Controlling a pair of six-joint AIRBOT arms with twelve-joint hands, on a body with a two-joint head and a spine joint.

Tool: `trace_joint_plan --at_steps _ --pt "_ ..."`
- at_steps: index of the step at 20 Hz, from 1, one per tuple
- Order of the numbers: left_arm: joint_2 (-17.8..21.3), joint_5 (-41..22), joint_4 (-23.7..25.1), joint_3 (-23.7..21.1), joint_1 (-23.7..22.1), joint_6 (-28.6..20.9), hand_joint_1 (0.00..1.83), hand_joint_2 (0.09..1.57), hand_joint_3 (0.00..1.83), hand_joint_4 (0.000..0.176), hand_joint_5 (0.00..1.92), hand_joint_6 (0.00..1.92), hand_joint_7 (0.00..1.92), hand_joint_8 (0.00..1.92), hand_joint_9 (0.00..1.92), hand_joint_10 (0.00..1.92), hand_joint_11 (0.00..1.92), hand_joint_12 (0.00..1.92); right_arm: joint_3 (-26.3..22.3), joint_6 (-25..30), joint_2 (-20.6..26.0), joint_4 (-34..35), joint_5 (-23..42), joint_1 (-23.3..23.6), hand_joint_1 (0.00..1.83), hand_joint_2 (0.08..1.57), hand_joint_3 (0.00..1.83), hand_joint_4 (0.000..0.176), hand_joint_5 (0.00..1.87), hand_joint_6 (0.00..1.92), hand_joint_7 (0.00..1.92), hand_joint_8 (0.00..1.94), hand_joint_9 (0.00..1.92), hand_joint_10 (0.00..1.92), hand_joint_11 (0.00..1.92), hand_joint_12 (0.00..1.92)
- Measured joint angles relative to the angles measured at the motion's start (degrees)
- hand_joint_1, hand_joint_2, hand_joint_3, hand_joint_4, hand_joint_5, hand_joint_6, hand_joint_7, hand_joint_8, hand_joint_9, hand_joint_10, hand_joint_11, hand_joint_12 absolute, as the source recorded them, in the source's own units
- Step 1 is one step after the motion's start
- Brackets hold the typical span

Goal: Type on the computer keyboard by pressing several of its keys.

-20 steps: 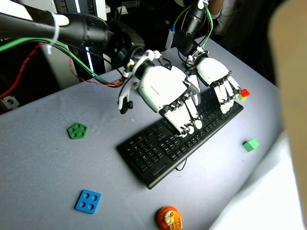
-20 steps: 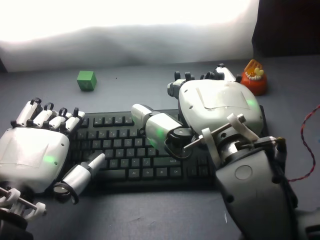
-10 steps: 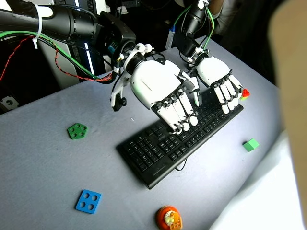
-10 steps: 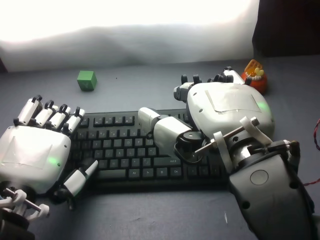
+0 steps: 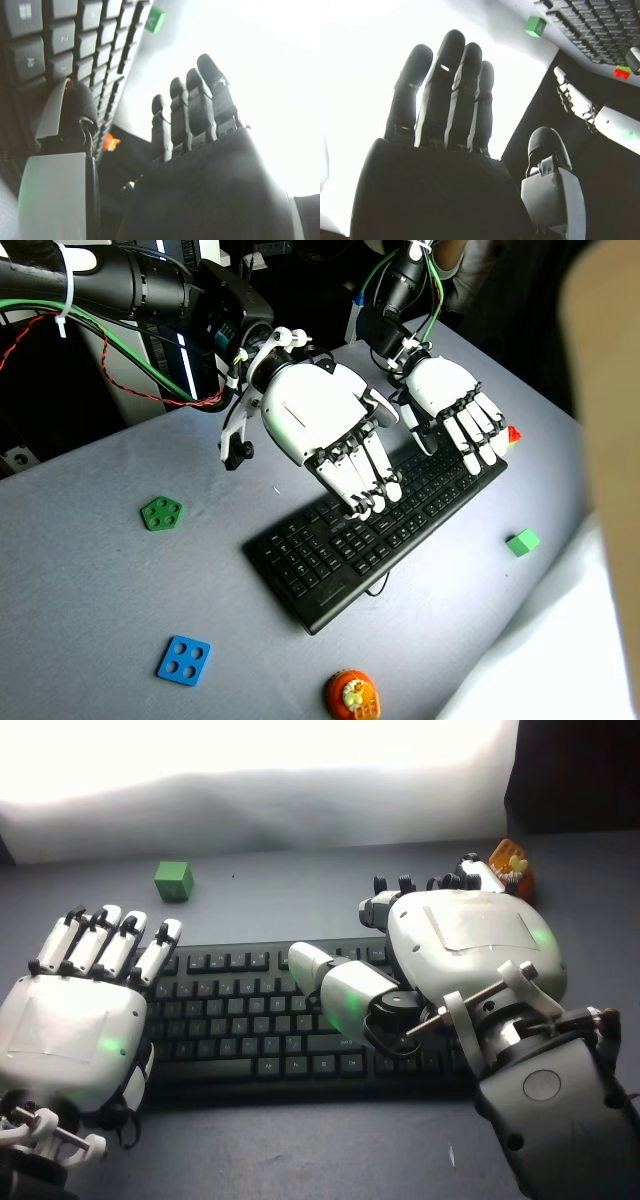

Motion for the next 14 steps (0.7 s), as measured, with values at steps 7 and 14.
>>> trace_joint_plan --at_steps 7,14 --pt "0.0 -0.17 -0.66 -0.74 0.04 -2.34 0.47 1.11 0.02 0.031 0.32 0.02 0.36 0.02 0.31 0.08 0.0 1.05 -0.11 -0.15 0.13 -0.09 -0.02 0.0 0.0 1.19 0.0 0.0 0.58 0.0 0.72 0.02 0.55 0.54 0.06 1.6" --pt "-0.66 2.73 -1.81 -1.09 -0.02 -2.51 0.01 1.11 0.01 0.027 0.31 0.01 0.38 0.0 0.37 0.09 0.0 1.15 -0.28 -0.31 0.35 0.2 -0.02 -0.35 0.05 1.18 0.0 0.0 0.6 0.01 0.73 0.01 0.55 0.55 0.06 1.6"
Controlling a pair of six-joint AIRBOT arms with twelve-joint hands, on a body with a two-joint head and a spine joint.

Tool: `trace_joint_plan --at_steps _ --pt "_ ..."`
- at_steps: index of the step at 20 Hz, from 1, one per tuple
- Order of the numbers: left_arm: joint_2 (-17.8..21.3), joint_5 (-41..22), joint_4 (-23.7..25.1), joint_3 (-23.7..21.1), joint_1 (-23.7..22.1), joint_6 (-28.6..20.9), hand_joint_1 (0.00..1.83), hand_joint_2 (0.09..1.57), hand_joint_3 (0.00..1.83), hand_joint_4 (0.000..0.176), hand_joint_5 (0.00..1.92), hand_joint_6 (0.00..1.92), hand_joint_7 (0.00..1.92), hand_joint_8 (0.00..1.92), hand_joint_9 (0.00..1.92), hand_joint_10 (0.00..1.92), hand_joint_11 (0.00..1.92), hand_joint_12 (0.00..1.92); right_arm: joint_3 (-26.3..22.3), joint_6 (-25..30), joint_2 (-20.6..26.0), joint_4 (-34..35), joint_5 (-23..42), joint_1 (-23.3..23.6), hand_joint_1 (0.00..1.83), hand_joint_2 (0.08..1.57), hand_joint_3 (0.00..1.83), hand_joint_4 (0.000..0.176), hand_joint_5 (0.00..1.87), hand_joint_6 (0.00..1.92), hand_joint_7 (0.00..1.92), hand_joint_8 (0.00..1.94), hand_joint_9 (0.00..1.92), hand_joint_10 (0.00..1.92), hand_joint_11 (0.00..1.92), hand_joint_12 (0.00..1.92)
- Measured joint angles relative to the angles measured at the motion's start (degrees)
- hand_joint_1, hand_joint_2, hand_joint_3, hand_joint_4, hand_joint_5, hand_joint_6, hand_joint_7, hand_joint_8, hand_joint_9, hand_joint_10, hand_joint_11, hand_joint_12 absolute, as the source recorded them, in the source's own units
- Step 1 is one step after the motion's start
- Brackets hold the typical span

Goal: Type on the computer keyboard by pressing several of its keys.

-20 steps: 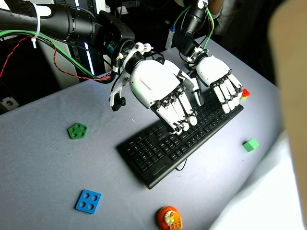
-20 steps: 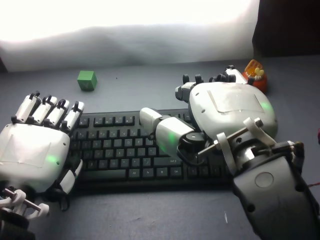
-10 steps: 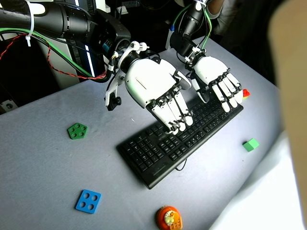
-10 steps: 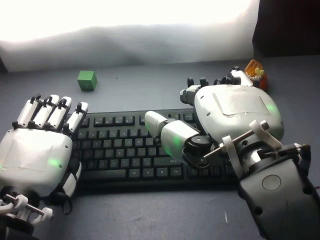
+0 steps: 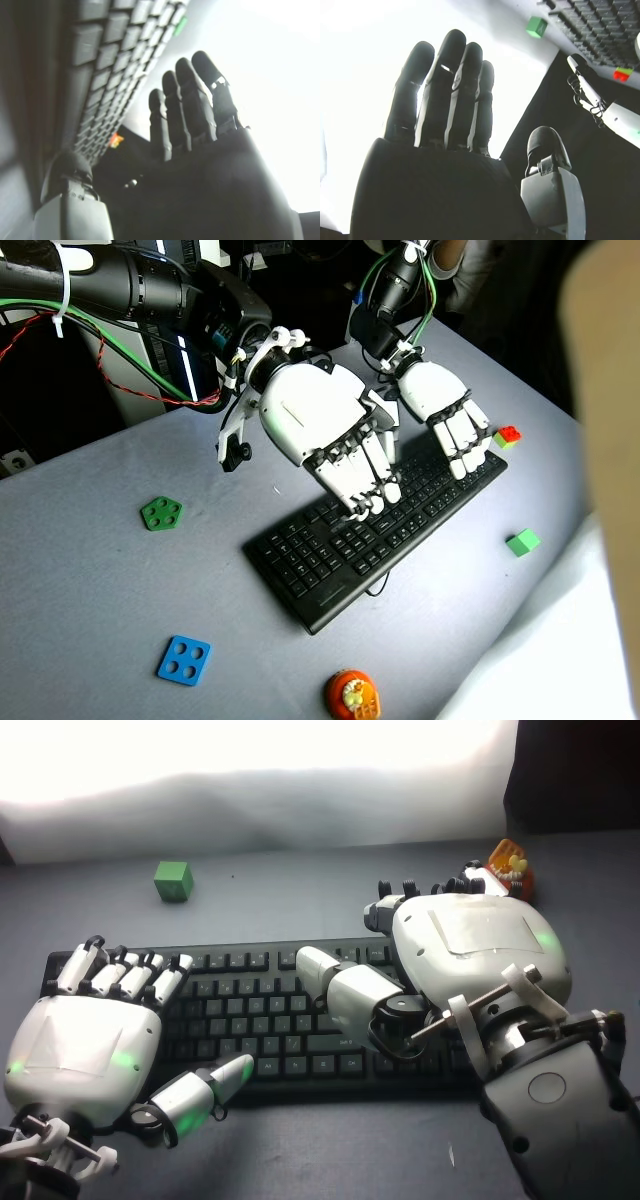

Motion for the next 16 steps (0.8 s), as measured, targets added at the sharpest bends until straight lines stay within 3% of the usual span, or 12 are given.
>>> trace_joint_plan --at_steps 2,3,8,9,13,14,15,16 --pt "0.0 0.02 -0.48 0.0 0.02 0.02 0.07 1.1 0.0 0.03 0.32 0.01 0.4 0.01 0.37 0.09 0.0 1.16 -0.2 0.02 0.0 -0.04 -0.07 0.0 0.05 1.18 0.0 0.0 0.58 0.0 0.72 0.0 0.54 0.54 0.05 1.6" --pt "0.0 -0.02 -0.5 0.0 0.07 0.02 0.14 1.1 0.0 0.039 0.33 0.01 0.41 0.01 0.38 0.09 0.0 1.16 -0.26 0.04 0.0 -0.07 -0.09 0.0 0.04 1.18 0.0 0.0 0.58 0.0 0.72 0.01 0.55 0.55 0.05 1.6" --pt "0.0 -0.9 0.79 0.0 -0.2 -1.6 0.89 1.0 0.0 0.033 0.34 0.02 0.41 0.01 0.39 0.09 0.0 1.15 -1.55 -0.02 1.31 -0.22 -0.24 0.48 0.09 1.18 0.0 0.0 0.58 0.0 0.69 0.0 0.53 0.55 0.03 1.62" --pt "0.0 -1.57 1.36 0.0 -0.46 -2.03 0.92 0.98 0.0 0.037 0.36 0.02 0.41 0.01 0.39 0.1 0.0 1.17 -1.99 -0.26 1.84 -0.04 -0.48 0.68 0.08 1.18 0.0 0.0 0.57 0.0 0.68 0.0 0.53 0.55 0.04 1.62" --pt "0.02 -2.58 1.31 0.0 -0.72 -3.02 0.8 1.01 0.0 0.029 0.36 0.02 0.39 0.0 0.38 0.1 0.0 1.15 -3.39 -0.87 4.46 -0.39 -2.62 1.27 0.06 1.19 0.0 0.0 0.57 0.0 0.67 0.0 0.51 0.55 0.03 1.61" --pt "0.02 -2.8 1.03 0.0 -0.74 -3.02 0.66 1.04 0.01 0.028 0.37 0.02 0.4 0.01 0.38 0.1 0.0 1.15 -3.39 -0.92 4.72 -0.28 -3.13 1.4 0.06 1.19 0.0 0.0 0.58 0.0 0.68 0.01 0.52 0.55 0.03 1.61" --pt "0.09 -2.8 0.63 0.0 -0.72 -2.91 0.23 1.11 0.03 0.033 0.34 0.0 0.41 0.01 0.39 0.1 0.0 1.14 -3.39 -1.22 5.07 -0.35 -3.63 1.46 0.08 1.19 0.0 0.0 0.57 0.01 0.69 0.01 0.53 0.56 0.03 1.62" --pt "0.09 -2.58 -0.15 0.0 -0.79 -2.54 0.23 1.11 0.03 0.033 0.34 0.0 0.41 0.01 0.39 0.1 0.0 1.14 -3.39 -1.29 5.22 -0.39 -3.76 1.46 0.08 1.19 0.0 0.0 0.57 0.01 0.69 0.01 0.53 0.56 0.03 1.62"
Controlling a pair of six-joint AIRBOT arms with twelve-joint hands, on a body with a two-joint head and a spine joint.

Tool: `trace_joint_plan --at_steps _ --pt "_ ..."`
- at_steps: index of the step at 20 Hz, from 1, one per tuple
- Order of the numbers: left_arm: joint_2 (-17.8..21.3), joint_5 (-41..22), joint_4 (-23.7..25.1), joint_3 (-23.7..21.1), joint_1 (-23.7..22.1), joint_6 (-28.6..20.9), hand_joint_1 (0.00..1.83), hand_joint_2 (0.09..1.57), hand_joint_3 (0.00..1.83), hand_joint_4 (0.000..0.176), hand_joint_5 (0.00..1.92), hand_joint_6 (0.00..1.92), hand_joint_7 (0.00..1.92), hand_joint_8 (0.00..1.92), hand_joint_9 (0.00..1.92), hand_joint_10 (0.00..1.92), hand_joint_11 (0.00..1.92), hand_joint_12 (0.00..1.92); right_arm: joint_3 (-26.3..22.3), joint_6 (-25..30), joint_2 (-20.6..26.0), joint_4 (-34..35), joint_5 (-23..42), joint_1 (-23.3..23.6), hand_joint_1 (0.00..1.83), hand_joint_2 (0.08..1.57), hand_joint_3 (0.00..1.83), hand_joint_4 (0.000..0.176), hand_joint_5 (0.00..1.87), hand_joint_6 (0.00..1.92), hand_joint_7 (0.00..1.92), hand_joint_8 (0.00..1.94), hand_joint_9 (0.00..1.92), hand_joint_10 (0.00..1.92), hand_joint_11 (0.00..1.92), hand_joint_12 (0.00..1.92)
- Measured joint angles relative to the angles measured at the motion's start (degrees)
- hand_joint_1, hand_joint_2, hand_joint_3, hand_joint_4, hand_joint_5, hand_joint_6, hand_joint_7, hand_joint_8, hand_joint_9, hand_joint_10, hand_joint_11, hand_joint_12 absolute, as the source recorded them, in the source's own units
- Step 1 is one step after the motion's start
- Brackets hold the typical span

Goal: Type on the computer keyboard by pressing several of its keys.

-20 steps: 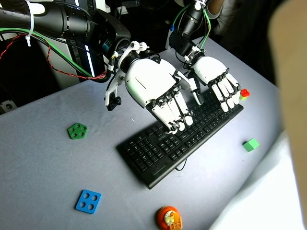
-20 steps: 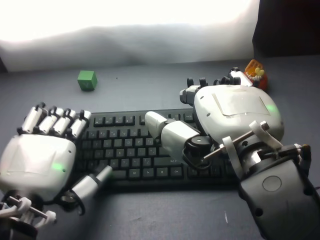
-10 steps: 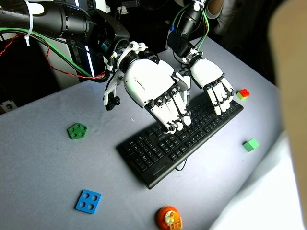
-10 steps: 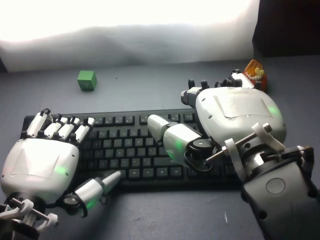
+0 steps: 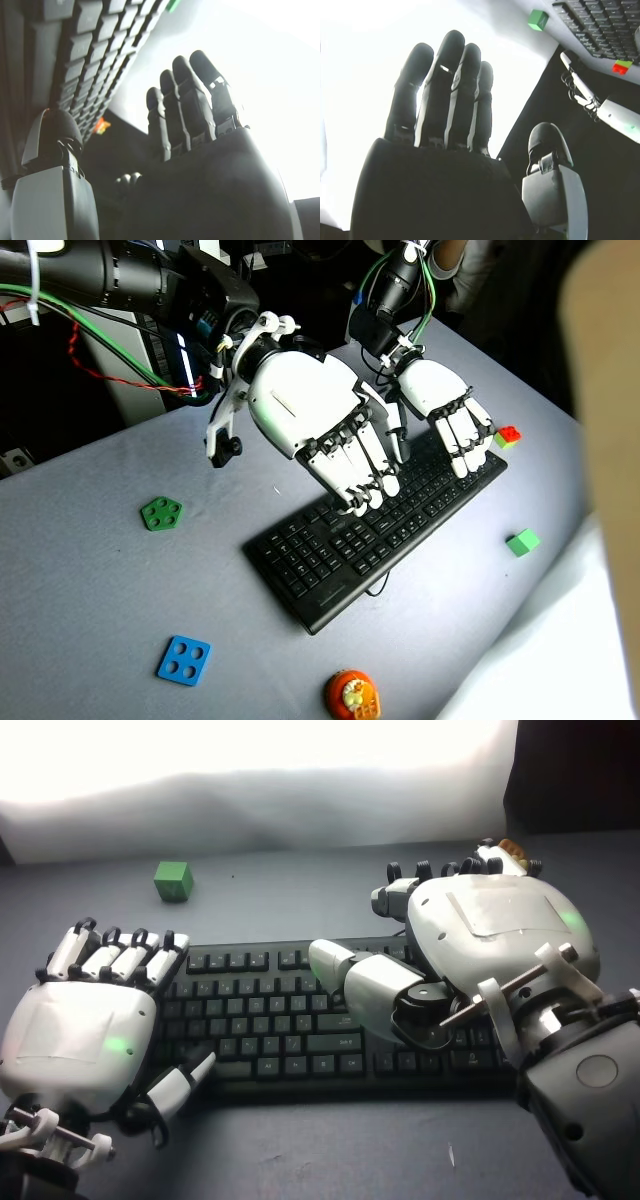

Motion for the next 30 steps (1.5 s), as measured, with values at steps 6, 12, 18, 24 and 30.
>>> trace_joint_plan --at_steps 6,12,18,24,30 --pt "0.35 3.17 -1.27 -0.15 0.09 -1.01 0.0 1.08 0.0 0.024 0.41 0.03 0.49 0.02 0.46 0.14 0.0 1.18 -0.07 -0.17 0.22 0.04 -0.28 0.0 0.0 1.19 0.0 0.0 0.61 0.02 0.73 0.02 0.56 0.54 0.05 1.6" --pt "4.22 7.02 -1.7 -2.12 -1.81 -4.33 0.0 1.15 0.01 0.0 0.76 0.15 0.79 0.16 0.41 0.97 0.05 1.63 -0.09 -0.17 0.26 -1.4 -0.55 -0.02 0.01 1.18 0.0 0.0 0.97 0.33 1.08 0.28 0.7 1.15 0.28 1.79" --pt "10.93 19.23 2.16 -5.88 -5.22 -9.05 0.05 1.27 0.0 0.0 0.65 1.13 0.61 1.51 0.53 1.63 0.38 1.8 -1.33 -0.2 1.53 -3.8 -2.82 0.0 0.04 1.22 0.0 0.0 0.89 1.28 0.94 1.49 0.79 1.77 0.62 1.92" --pt "20.52 29.2 10.05 -10.84 -8.79 -14.19 0.44 1.38 0.02 0.0 0.94 1.75 1.02 1.78 0.96 1.9 0.81 1.92 -1.95 -0.68 5.79 -4.09 -6.8 0.37 0.61 1.33 0.02 0.0 1.1 1.74 1.24 1.79 1.24 1.92 1.19 1.92" --pt "22.47 32.52 12.72 -13.77 -12.28 -16.17 0.61 1.43 0.01 0.0 0.99 1.91 1.06 1.91 1.03 1.92 0.92 1.92 -2.51 2.36 10.51 -4.17 -11.87 0.35 0.83 1.34 0.0 0.0 1.12 1.91 1.25 1.94 1.3 1.92 1.29 1.92"
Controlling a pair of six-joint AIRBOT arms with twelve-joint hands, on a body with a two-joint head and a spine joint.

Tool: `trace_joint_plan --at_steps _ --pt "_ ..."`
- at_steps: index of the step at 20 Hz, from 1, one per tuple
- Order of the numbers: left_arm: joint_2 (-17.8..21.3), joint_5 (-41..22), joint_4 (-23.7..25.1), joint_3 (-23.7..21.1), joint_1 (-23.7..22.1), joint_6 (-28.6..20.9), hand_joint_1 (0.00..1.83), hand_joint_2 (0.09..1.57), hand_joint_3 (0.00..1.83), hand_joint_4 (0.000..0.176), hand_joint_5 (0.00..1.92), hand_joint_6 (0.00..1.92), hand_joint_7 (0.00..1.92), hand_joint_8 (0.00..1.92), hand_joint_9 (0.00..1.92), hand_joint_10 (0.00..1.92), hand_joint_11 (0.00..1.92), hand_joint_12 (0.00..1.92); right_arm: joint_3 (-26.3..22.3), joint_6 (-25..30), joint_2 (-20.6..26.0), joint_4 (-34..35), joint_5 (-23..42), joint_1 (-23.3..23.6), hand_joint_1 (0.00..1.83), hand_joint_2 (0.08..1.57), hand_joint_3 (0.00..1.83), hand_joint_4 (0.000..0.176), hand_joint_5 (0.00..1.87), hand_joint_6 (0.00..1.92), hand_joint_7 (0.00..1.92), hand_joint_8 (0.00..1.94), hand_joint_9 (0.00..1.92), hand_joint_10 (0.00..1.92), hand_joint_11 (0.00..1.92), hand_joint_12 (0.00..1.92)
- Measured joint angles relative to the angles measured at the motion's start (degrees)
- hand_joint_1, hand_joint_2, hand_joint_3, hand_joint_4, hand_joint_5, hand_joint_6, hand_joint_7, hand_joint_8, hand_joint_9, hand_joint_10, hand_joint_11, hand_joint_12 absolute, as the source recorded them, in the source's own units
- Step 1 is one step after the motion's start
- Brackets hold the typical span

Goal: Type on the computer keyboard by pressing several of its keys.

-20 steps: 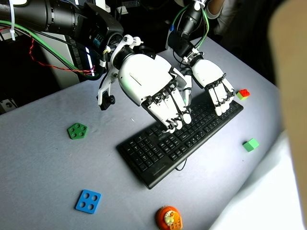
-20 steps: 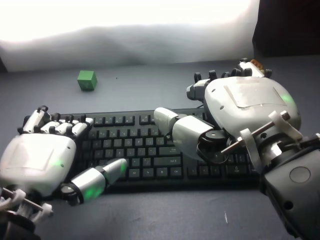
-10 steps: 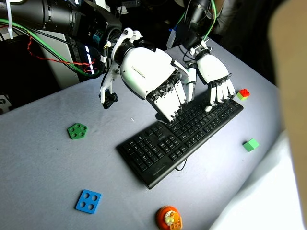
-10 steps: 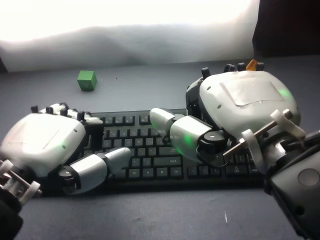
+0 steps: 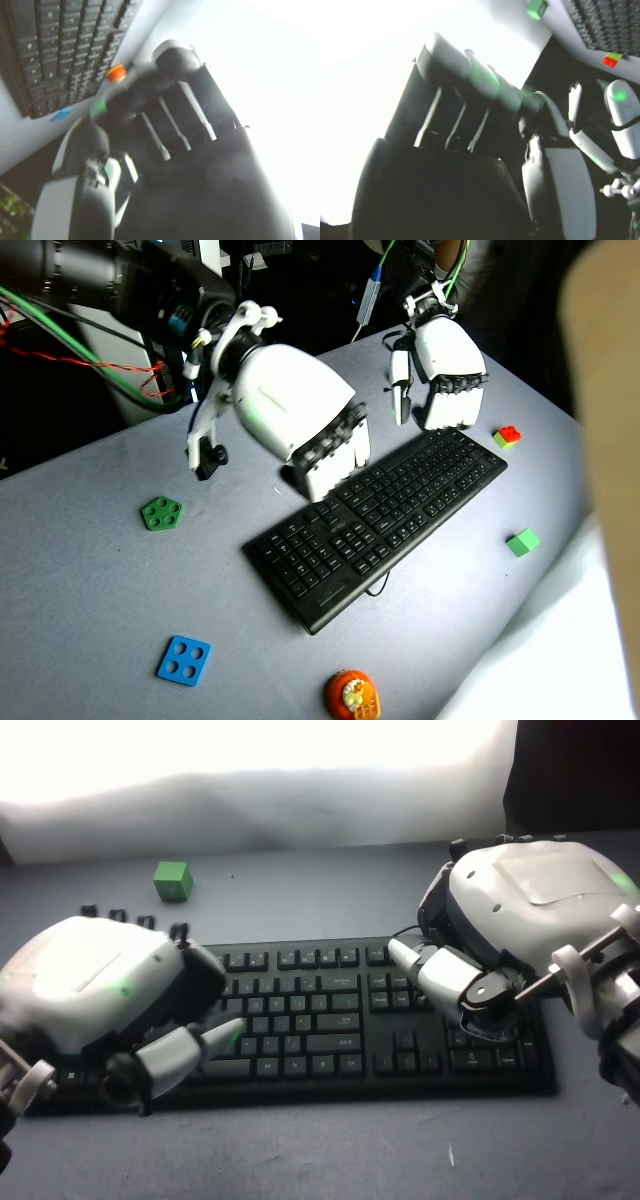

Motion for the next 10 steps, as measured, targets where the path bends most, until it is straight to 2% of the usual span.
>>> trace_joint_plan --at_steps 3,6,10 --pt "-0.61 1.73 1.36 -0.07 -2.45 -0.17 0.64 1.42 0.0 0.0 0.98 1.89 1.07 1.92 1.04 1.92 0.92 1.92 -0.02 0.63 0.9 -0.15 -1.05 0.0 0.74 1.4 0.03 0.0 1.1 1.92 1.24 1.94 1.28 1.92 1.27 1.92" --pt "-0.83 3.39 1.92 -0.28 -3.28 -0.83 0.54 1.44 0.01 0.0 0.97 1.87 1.05 1.9 1.02 1.92 0.89 1.92 -0.28 0.96 1.16 -0.17 -1.01 -0.02 0.75 1.39 0.02 0.0 1.06 1.91 1.21 1.94 1.24 1.92 1.23 1.92" --pt "-0.83 3.3 1.95 -0.26 -3.61 -1.25 0.59 1.42 0.0 0.0 0.97 1.87 1.05 1.92 1.0 1.92 0.89 1.92 -0.35 1.46 1.14 -0.39 -0.52 -0.81 0.75 1.39 0.02 0.0 1.08 1.91 1.22 1.94 1.26 1.92 1.25 1.92"
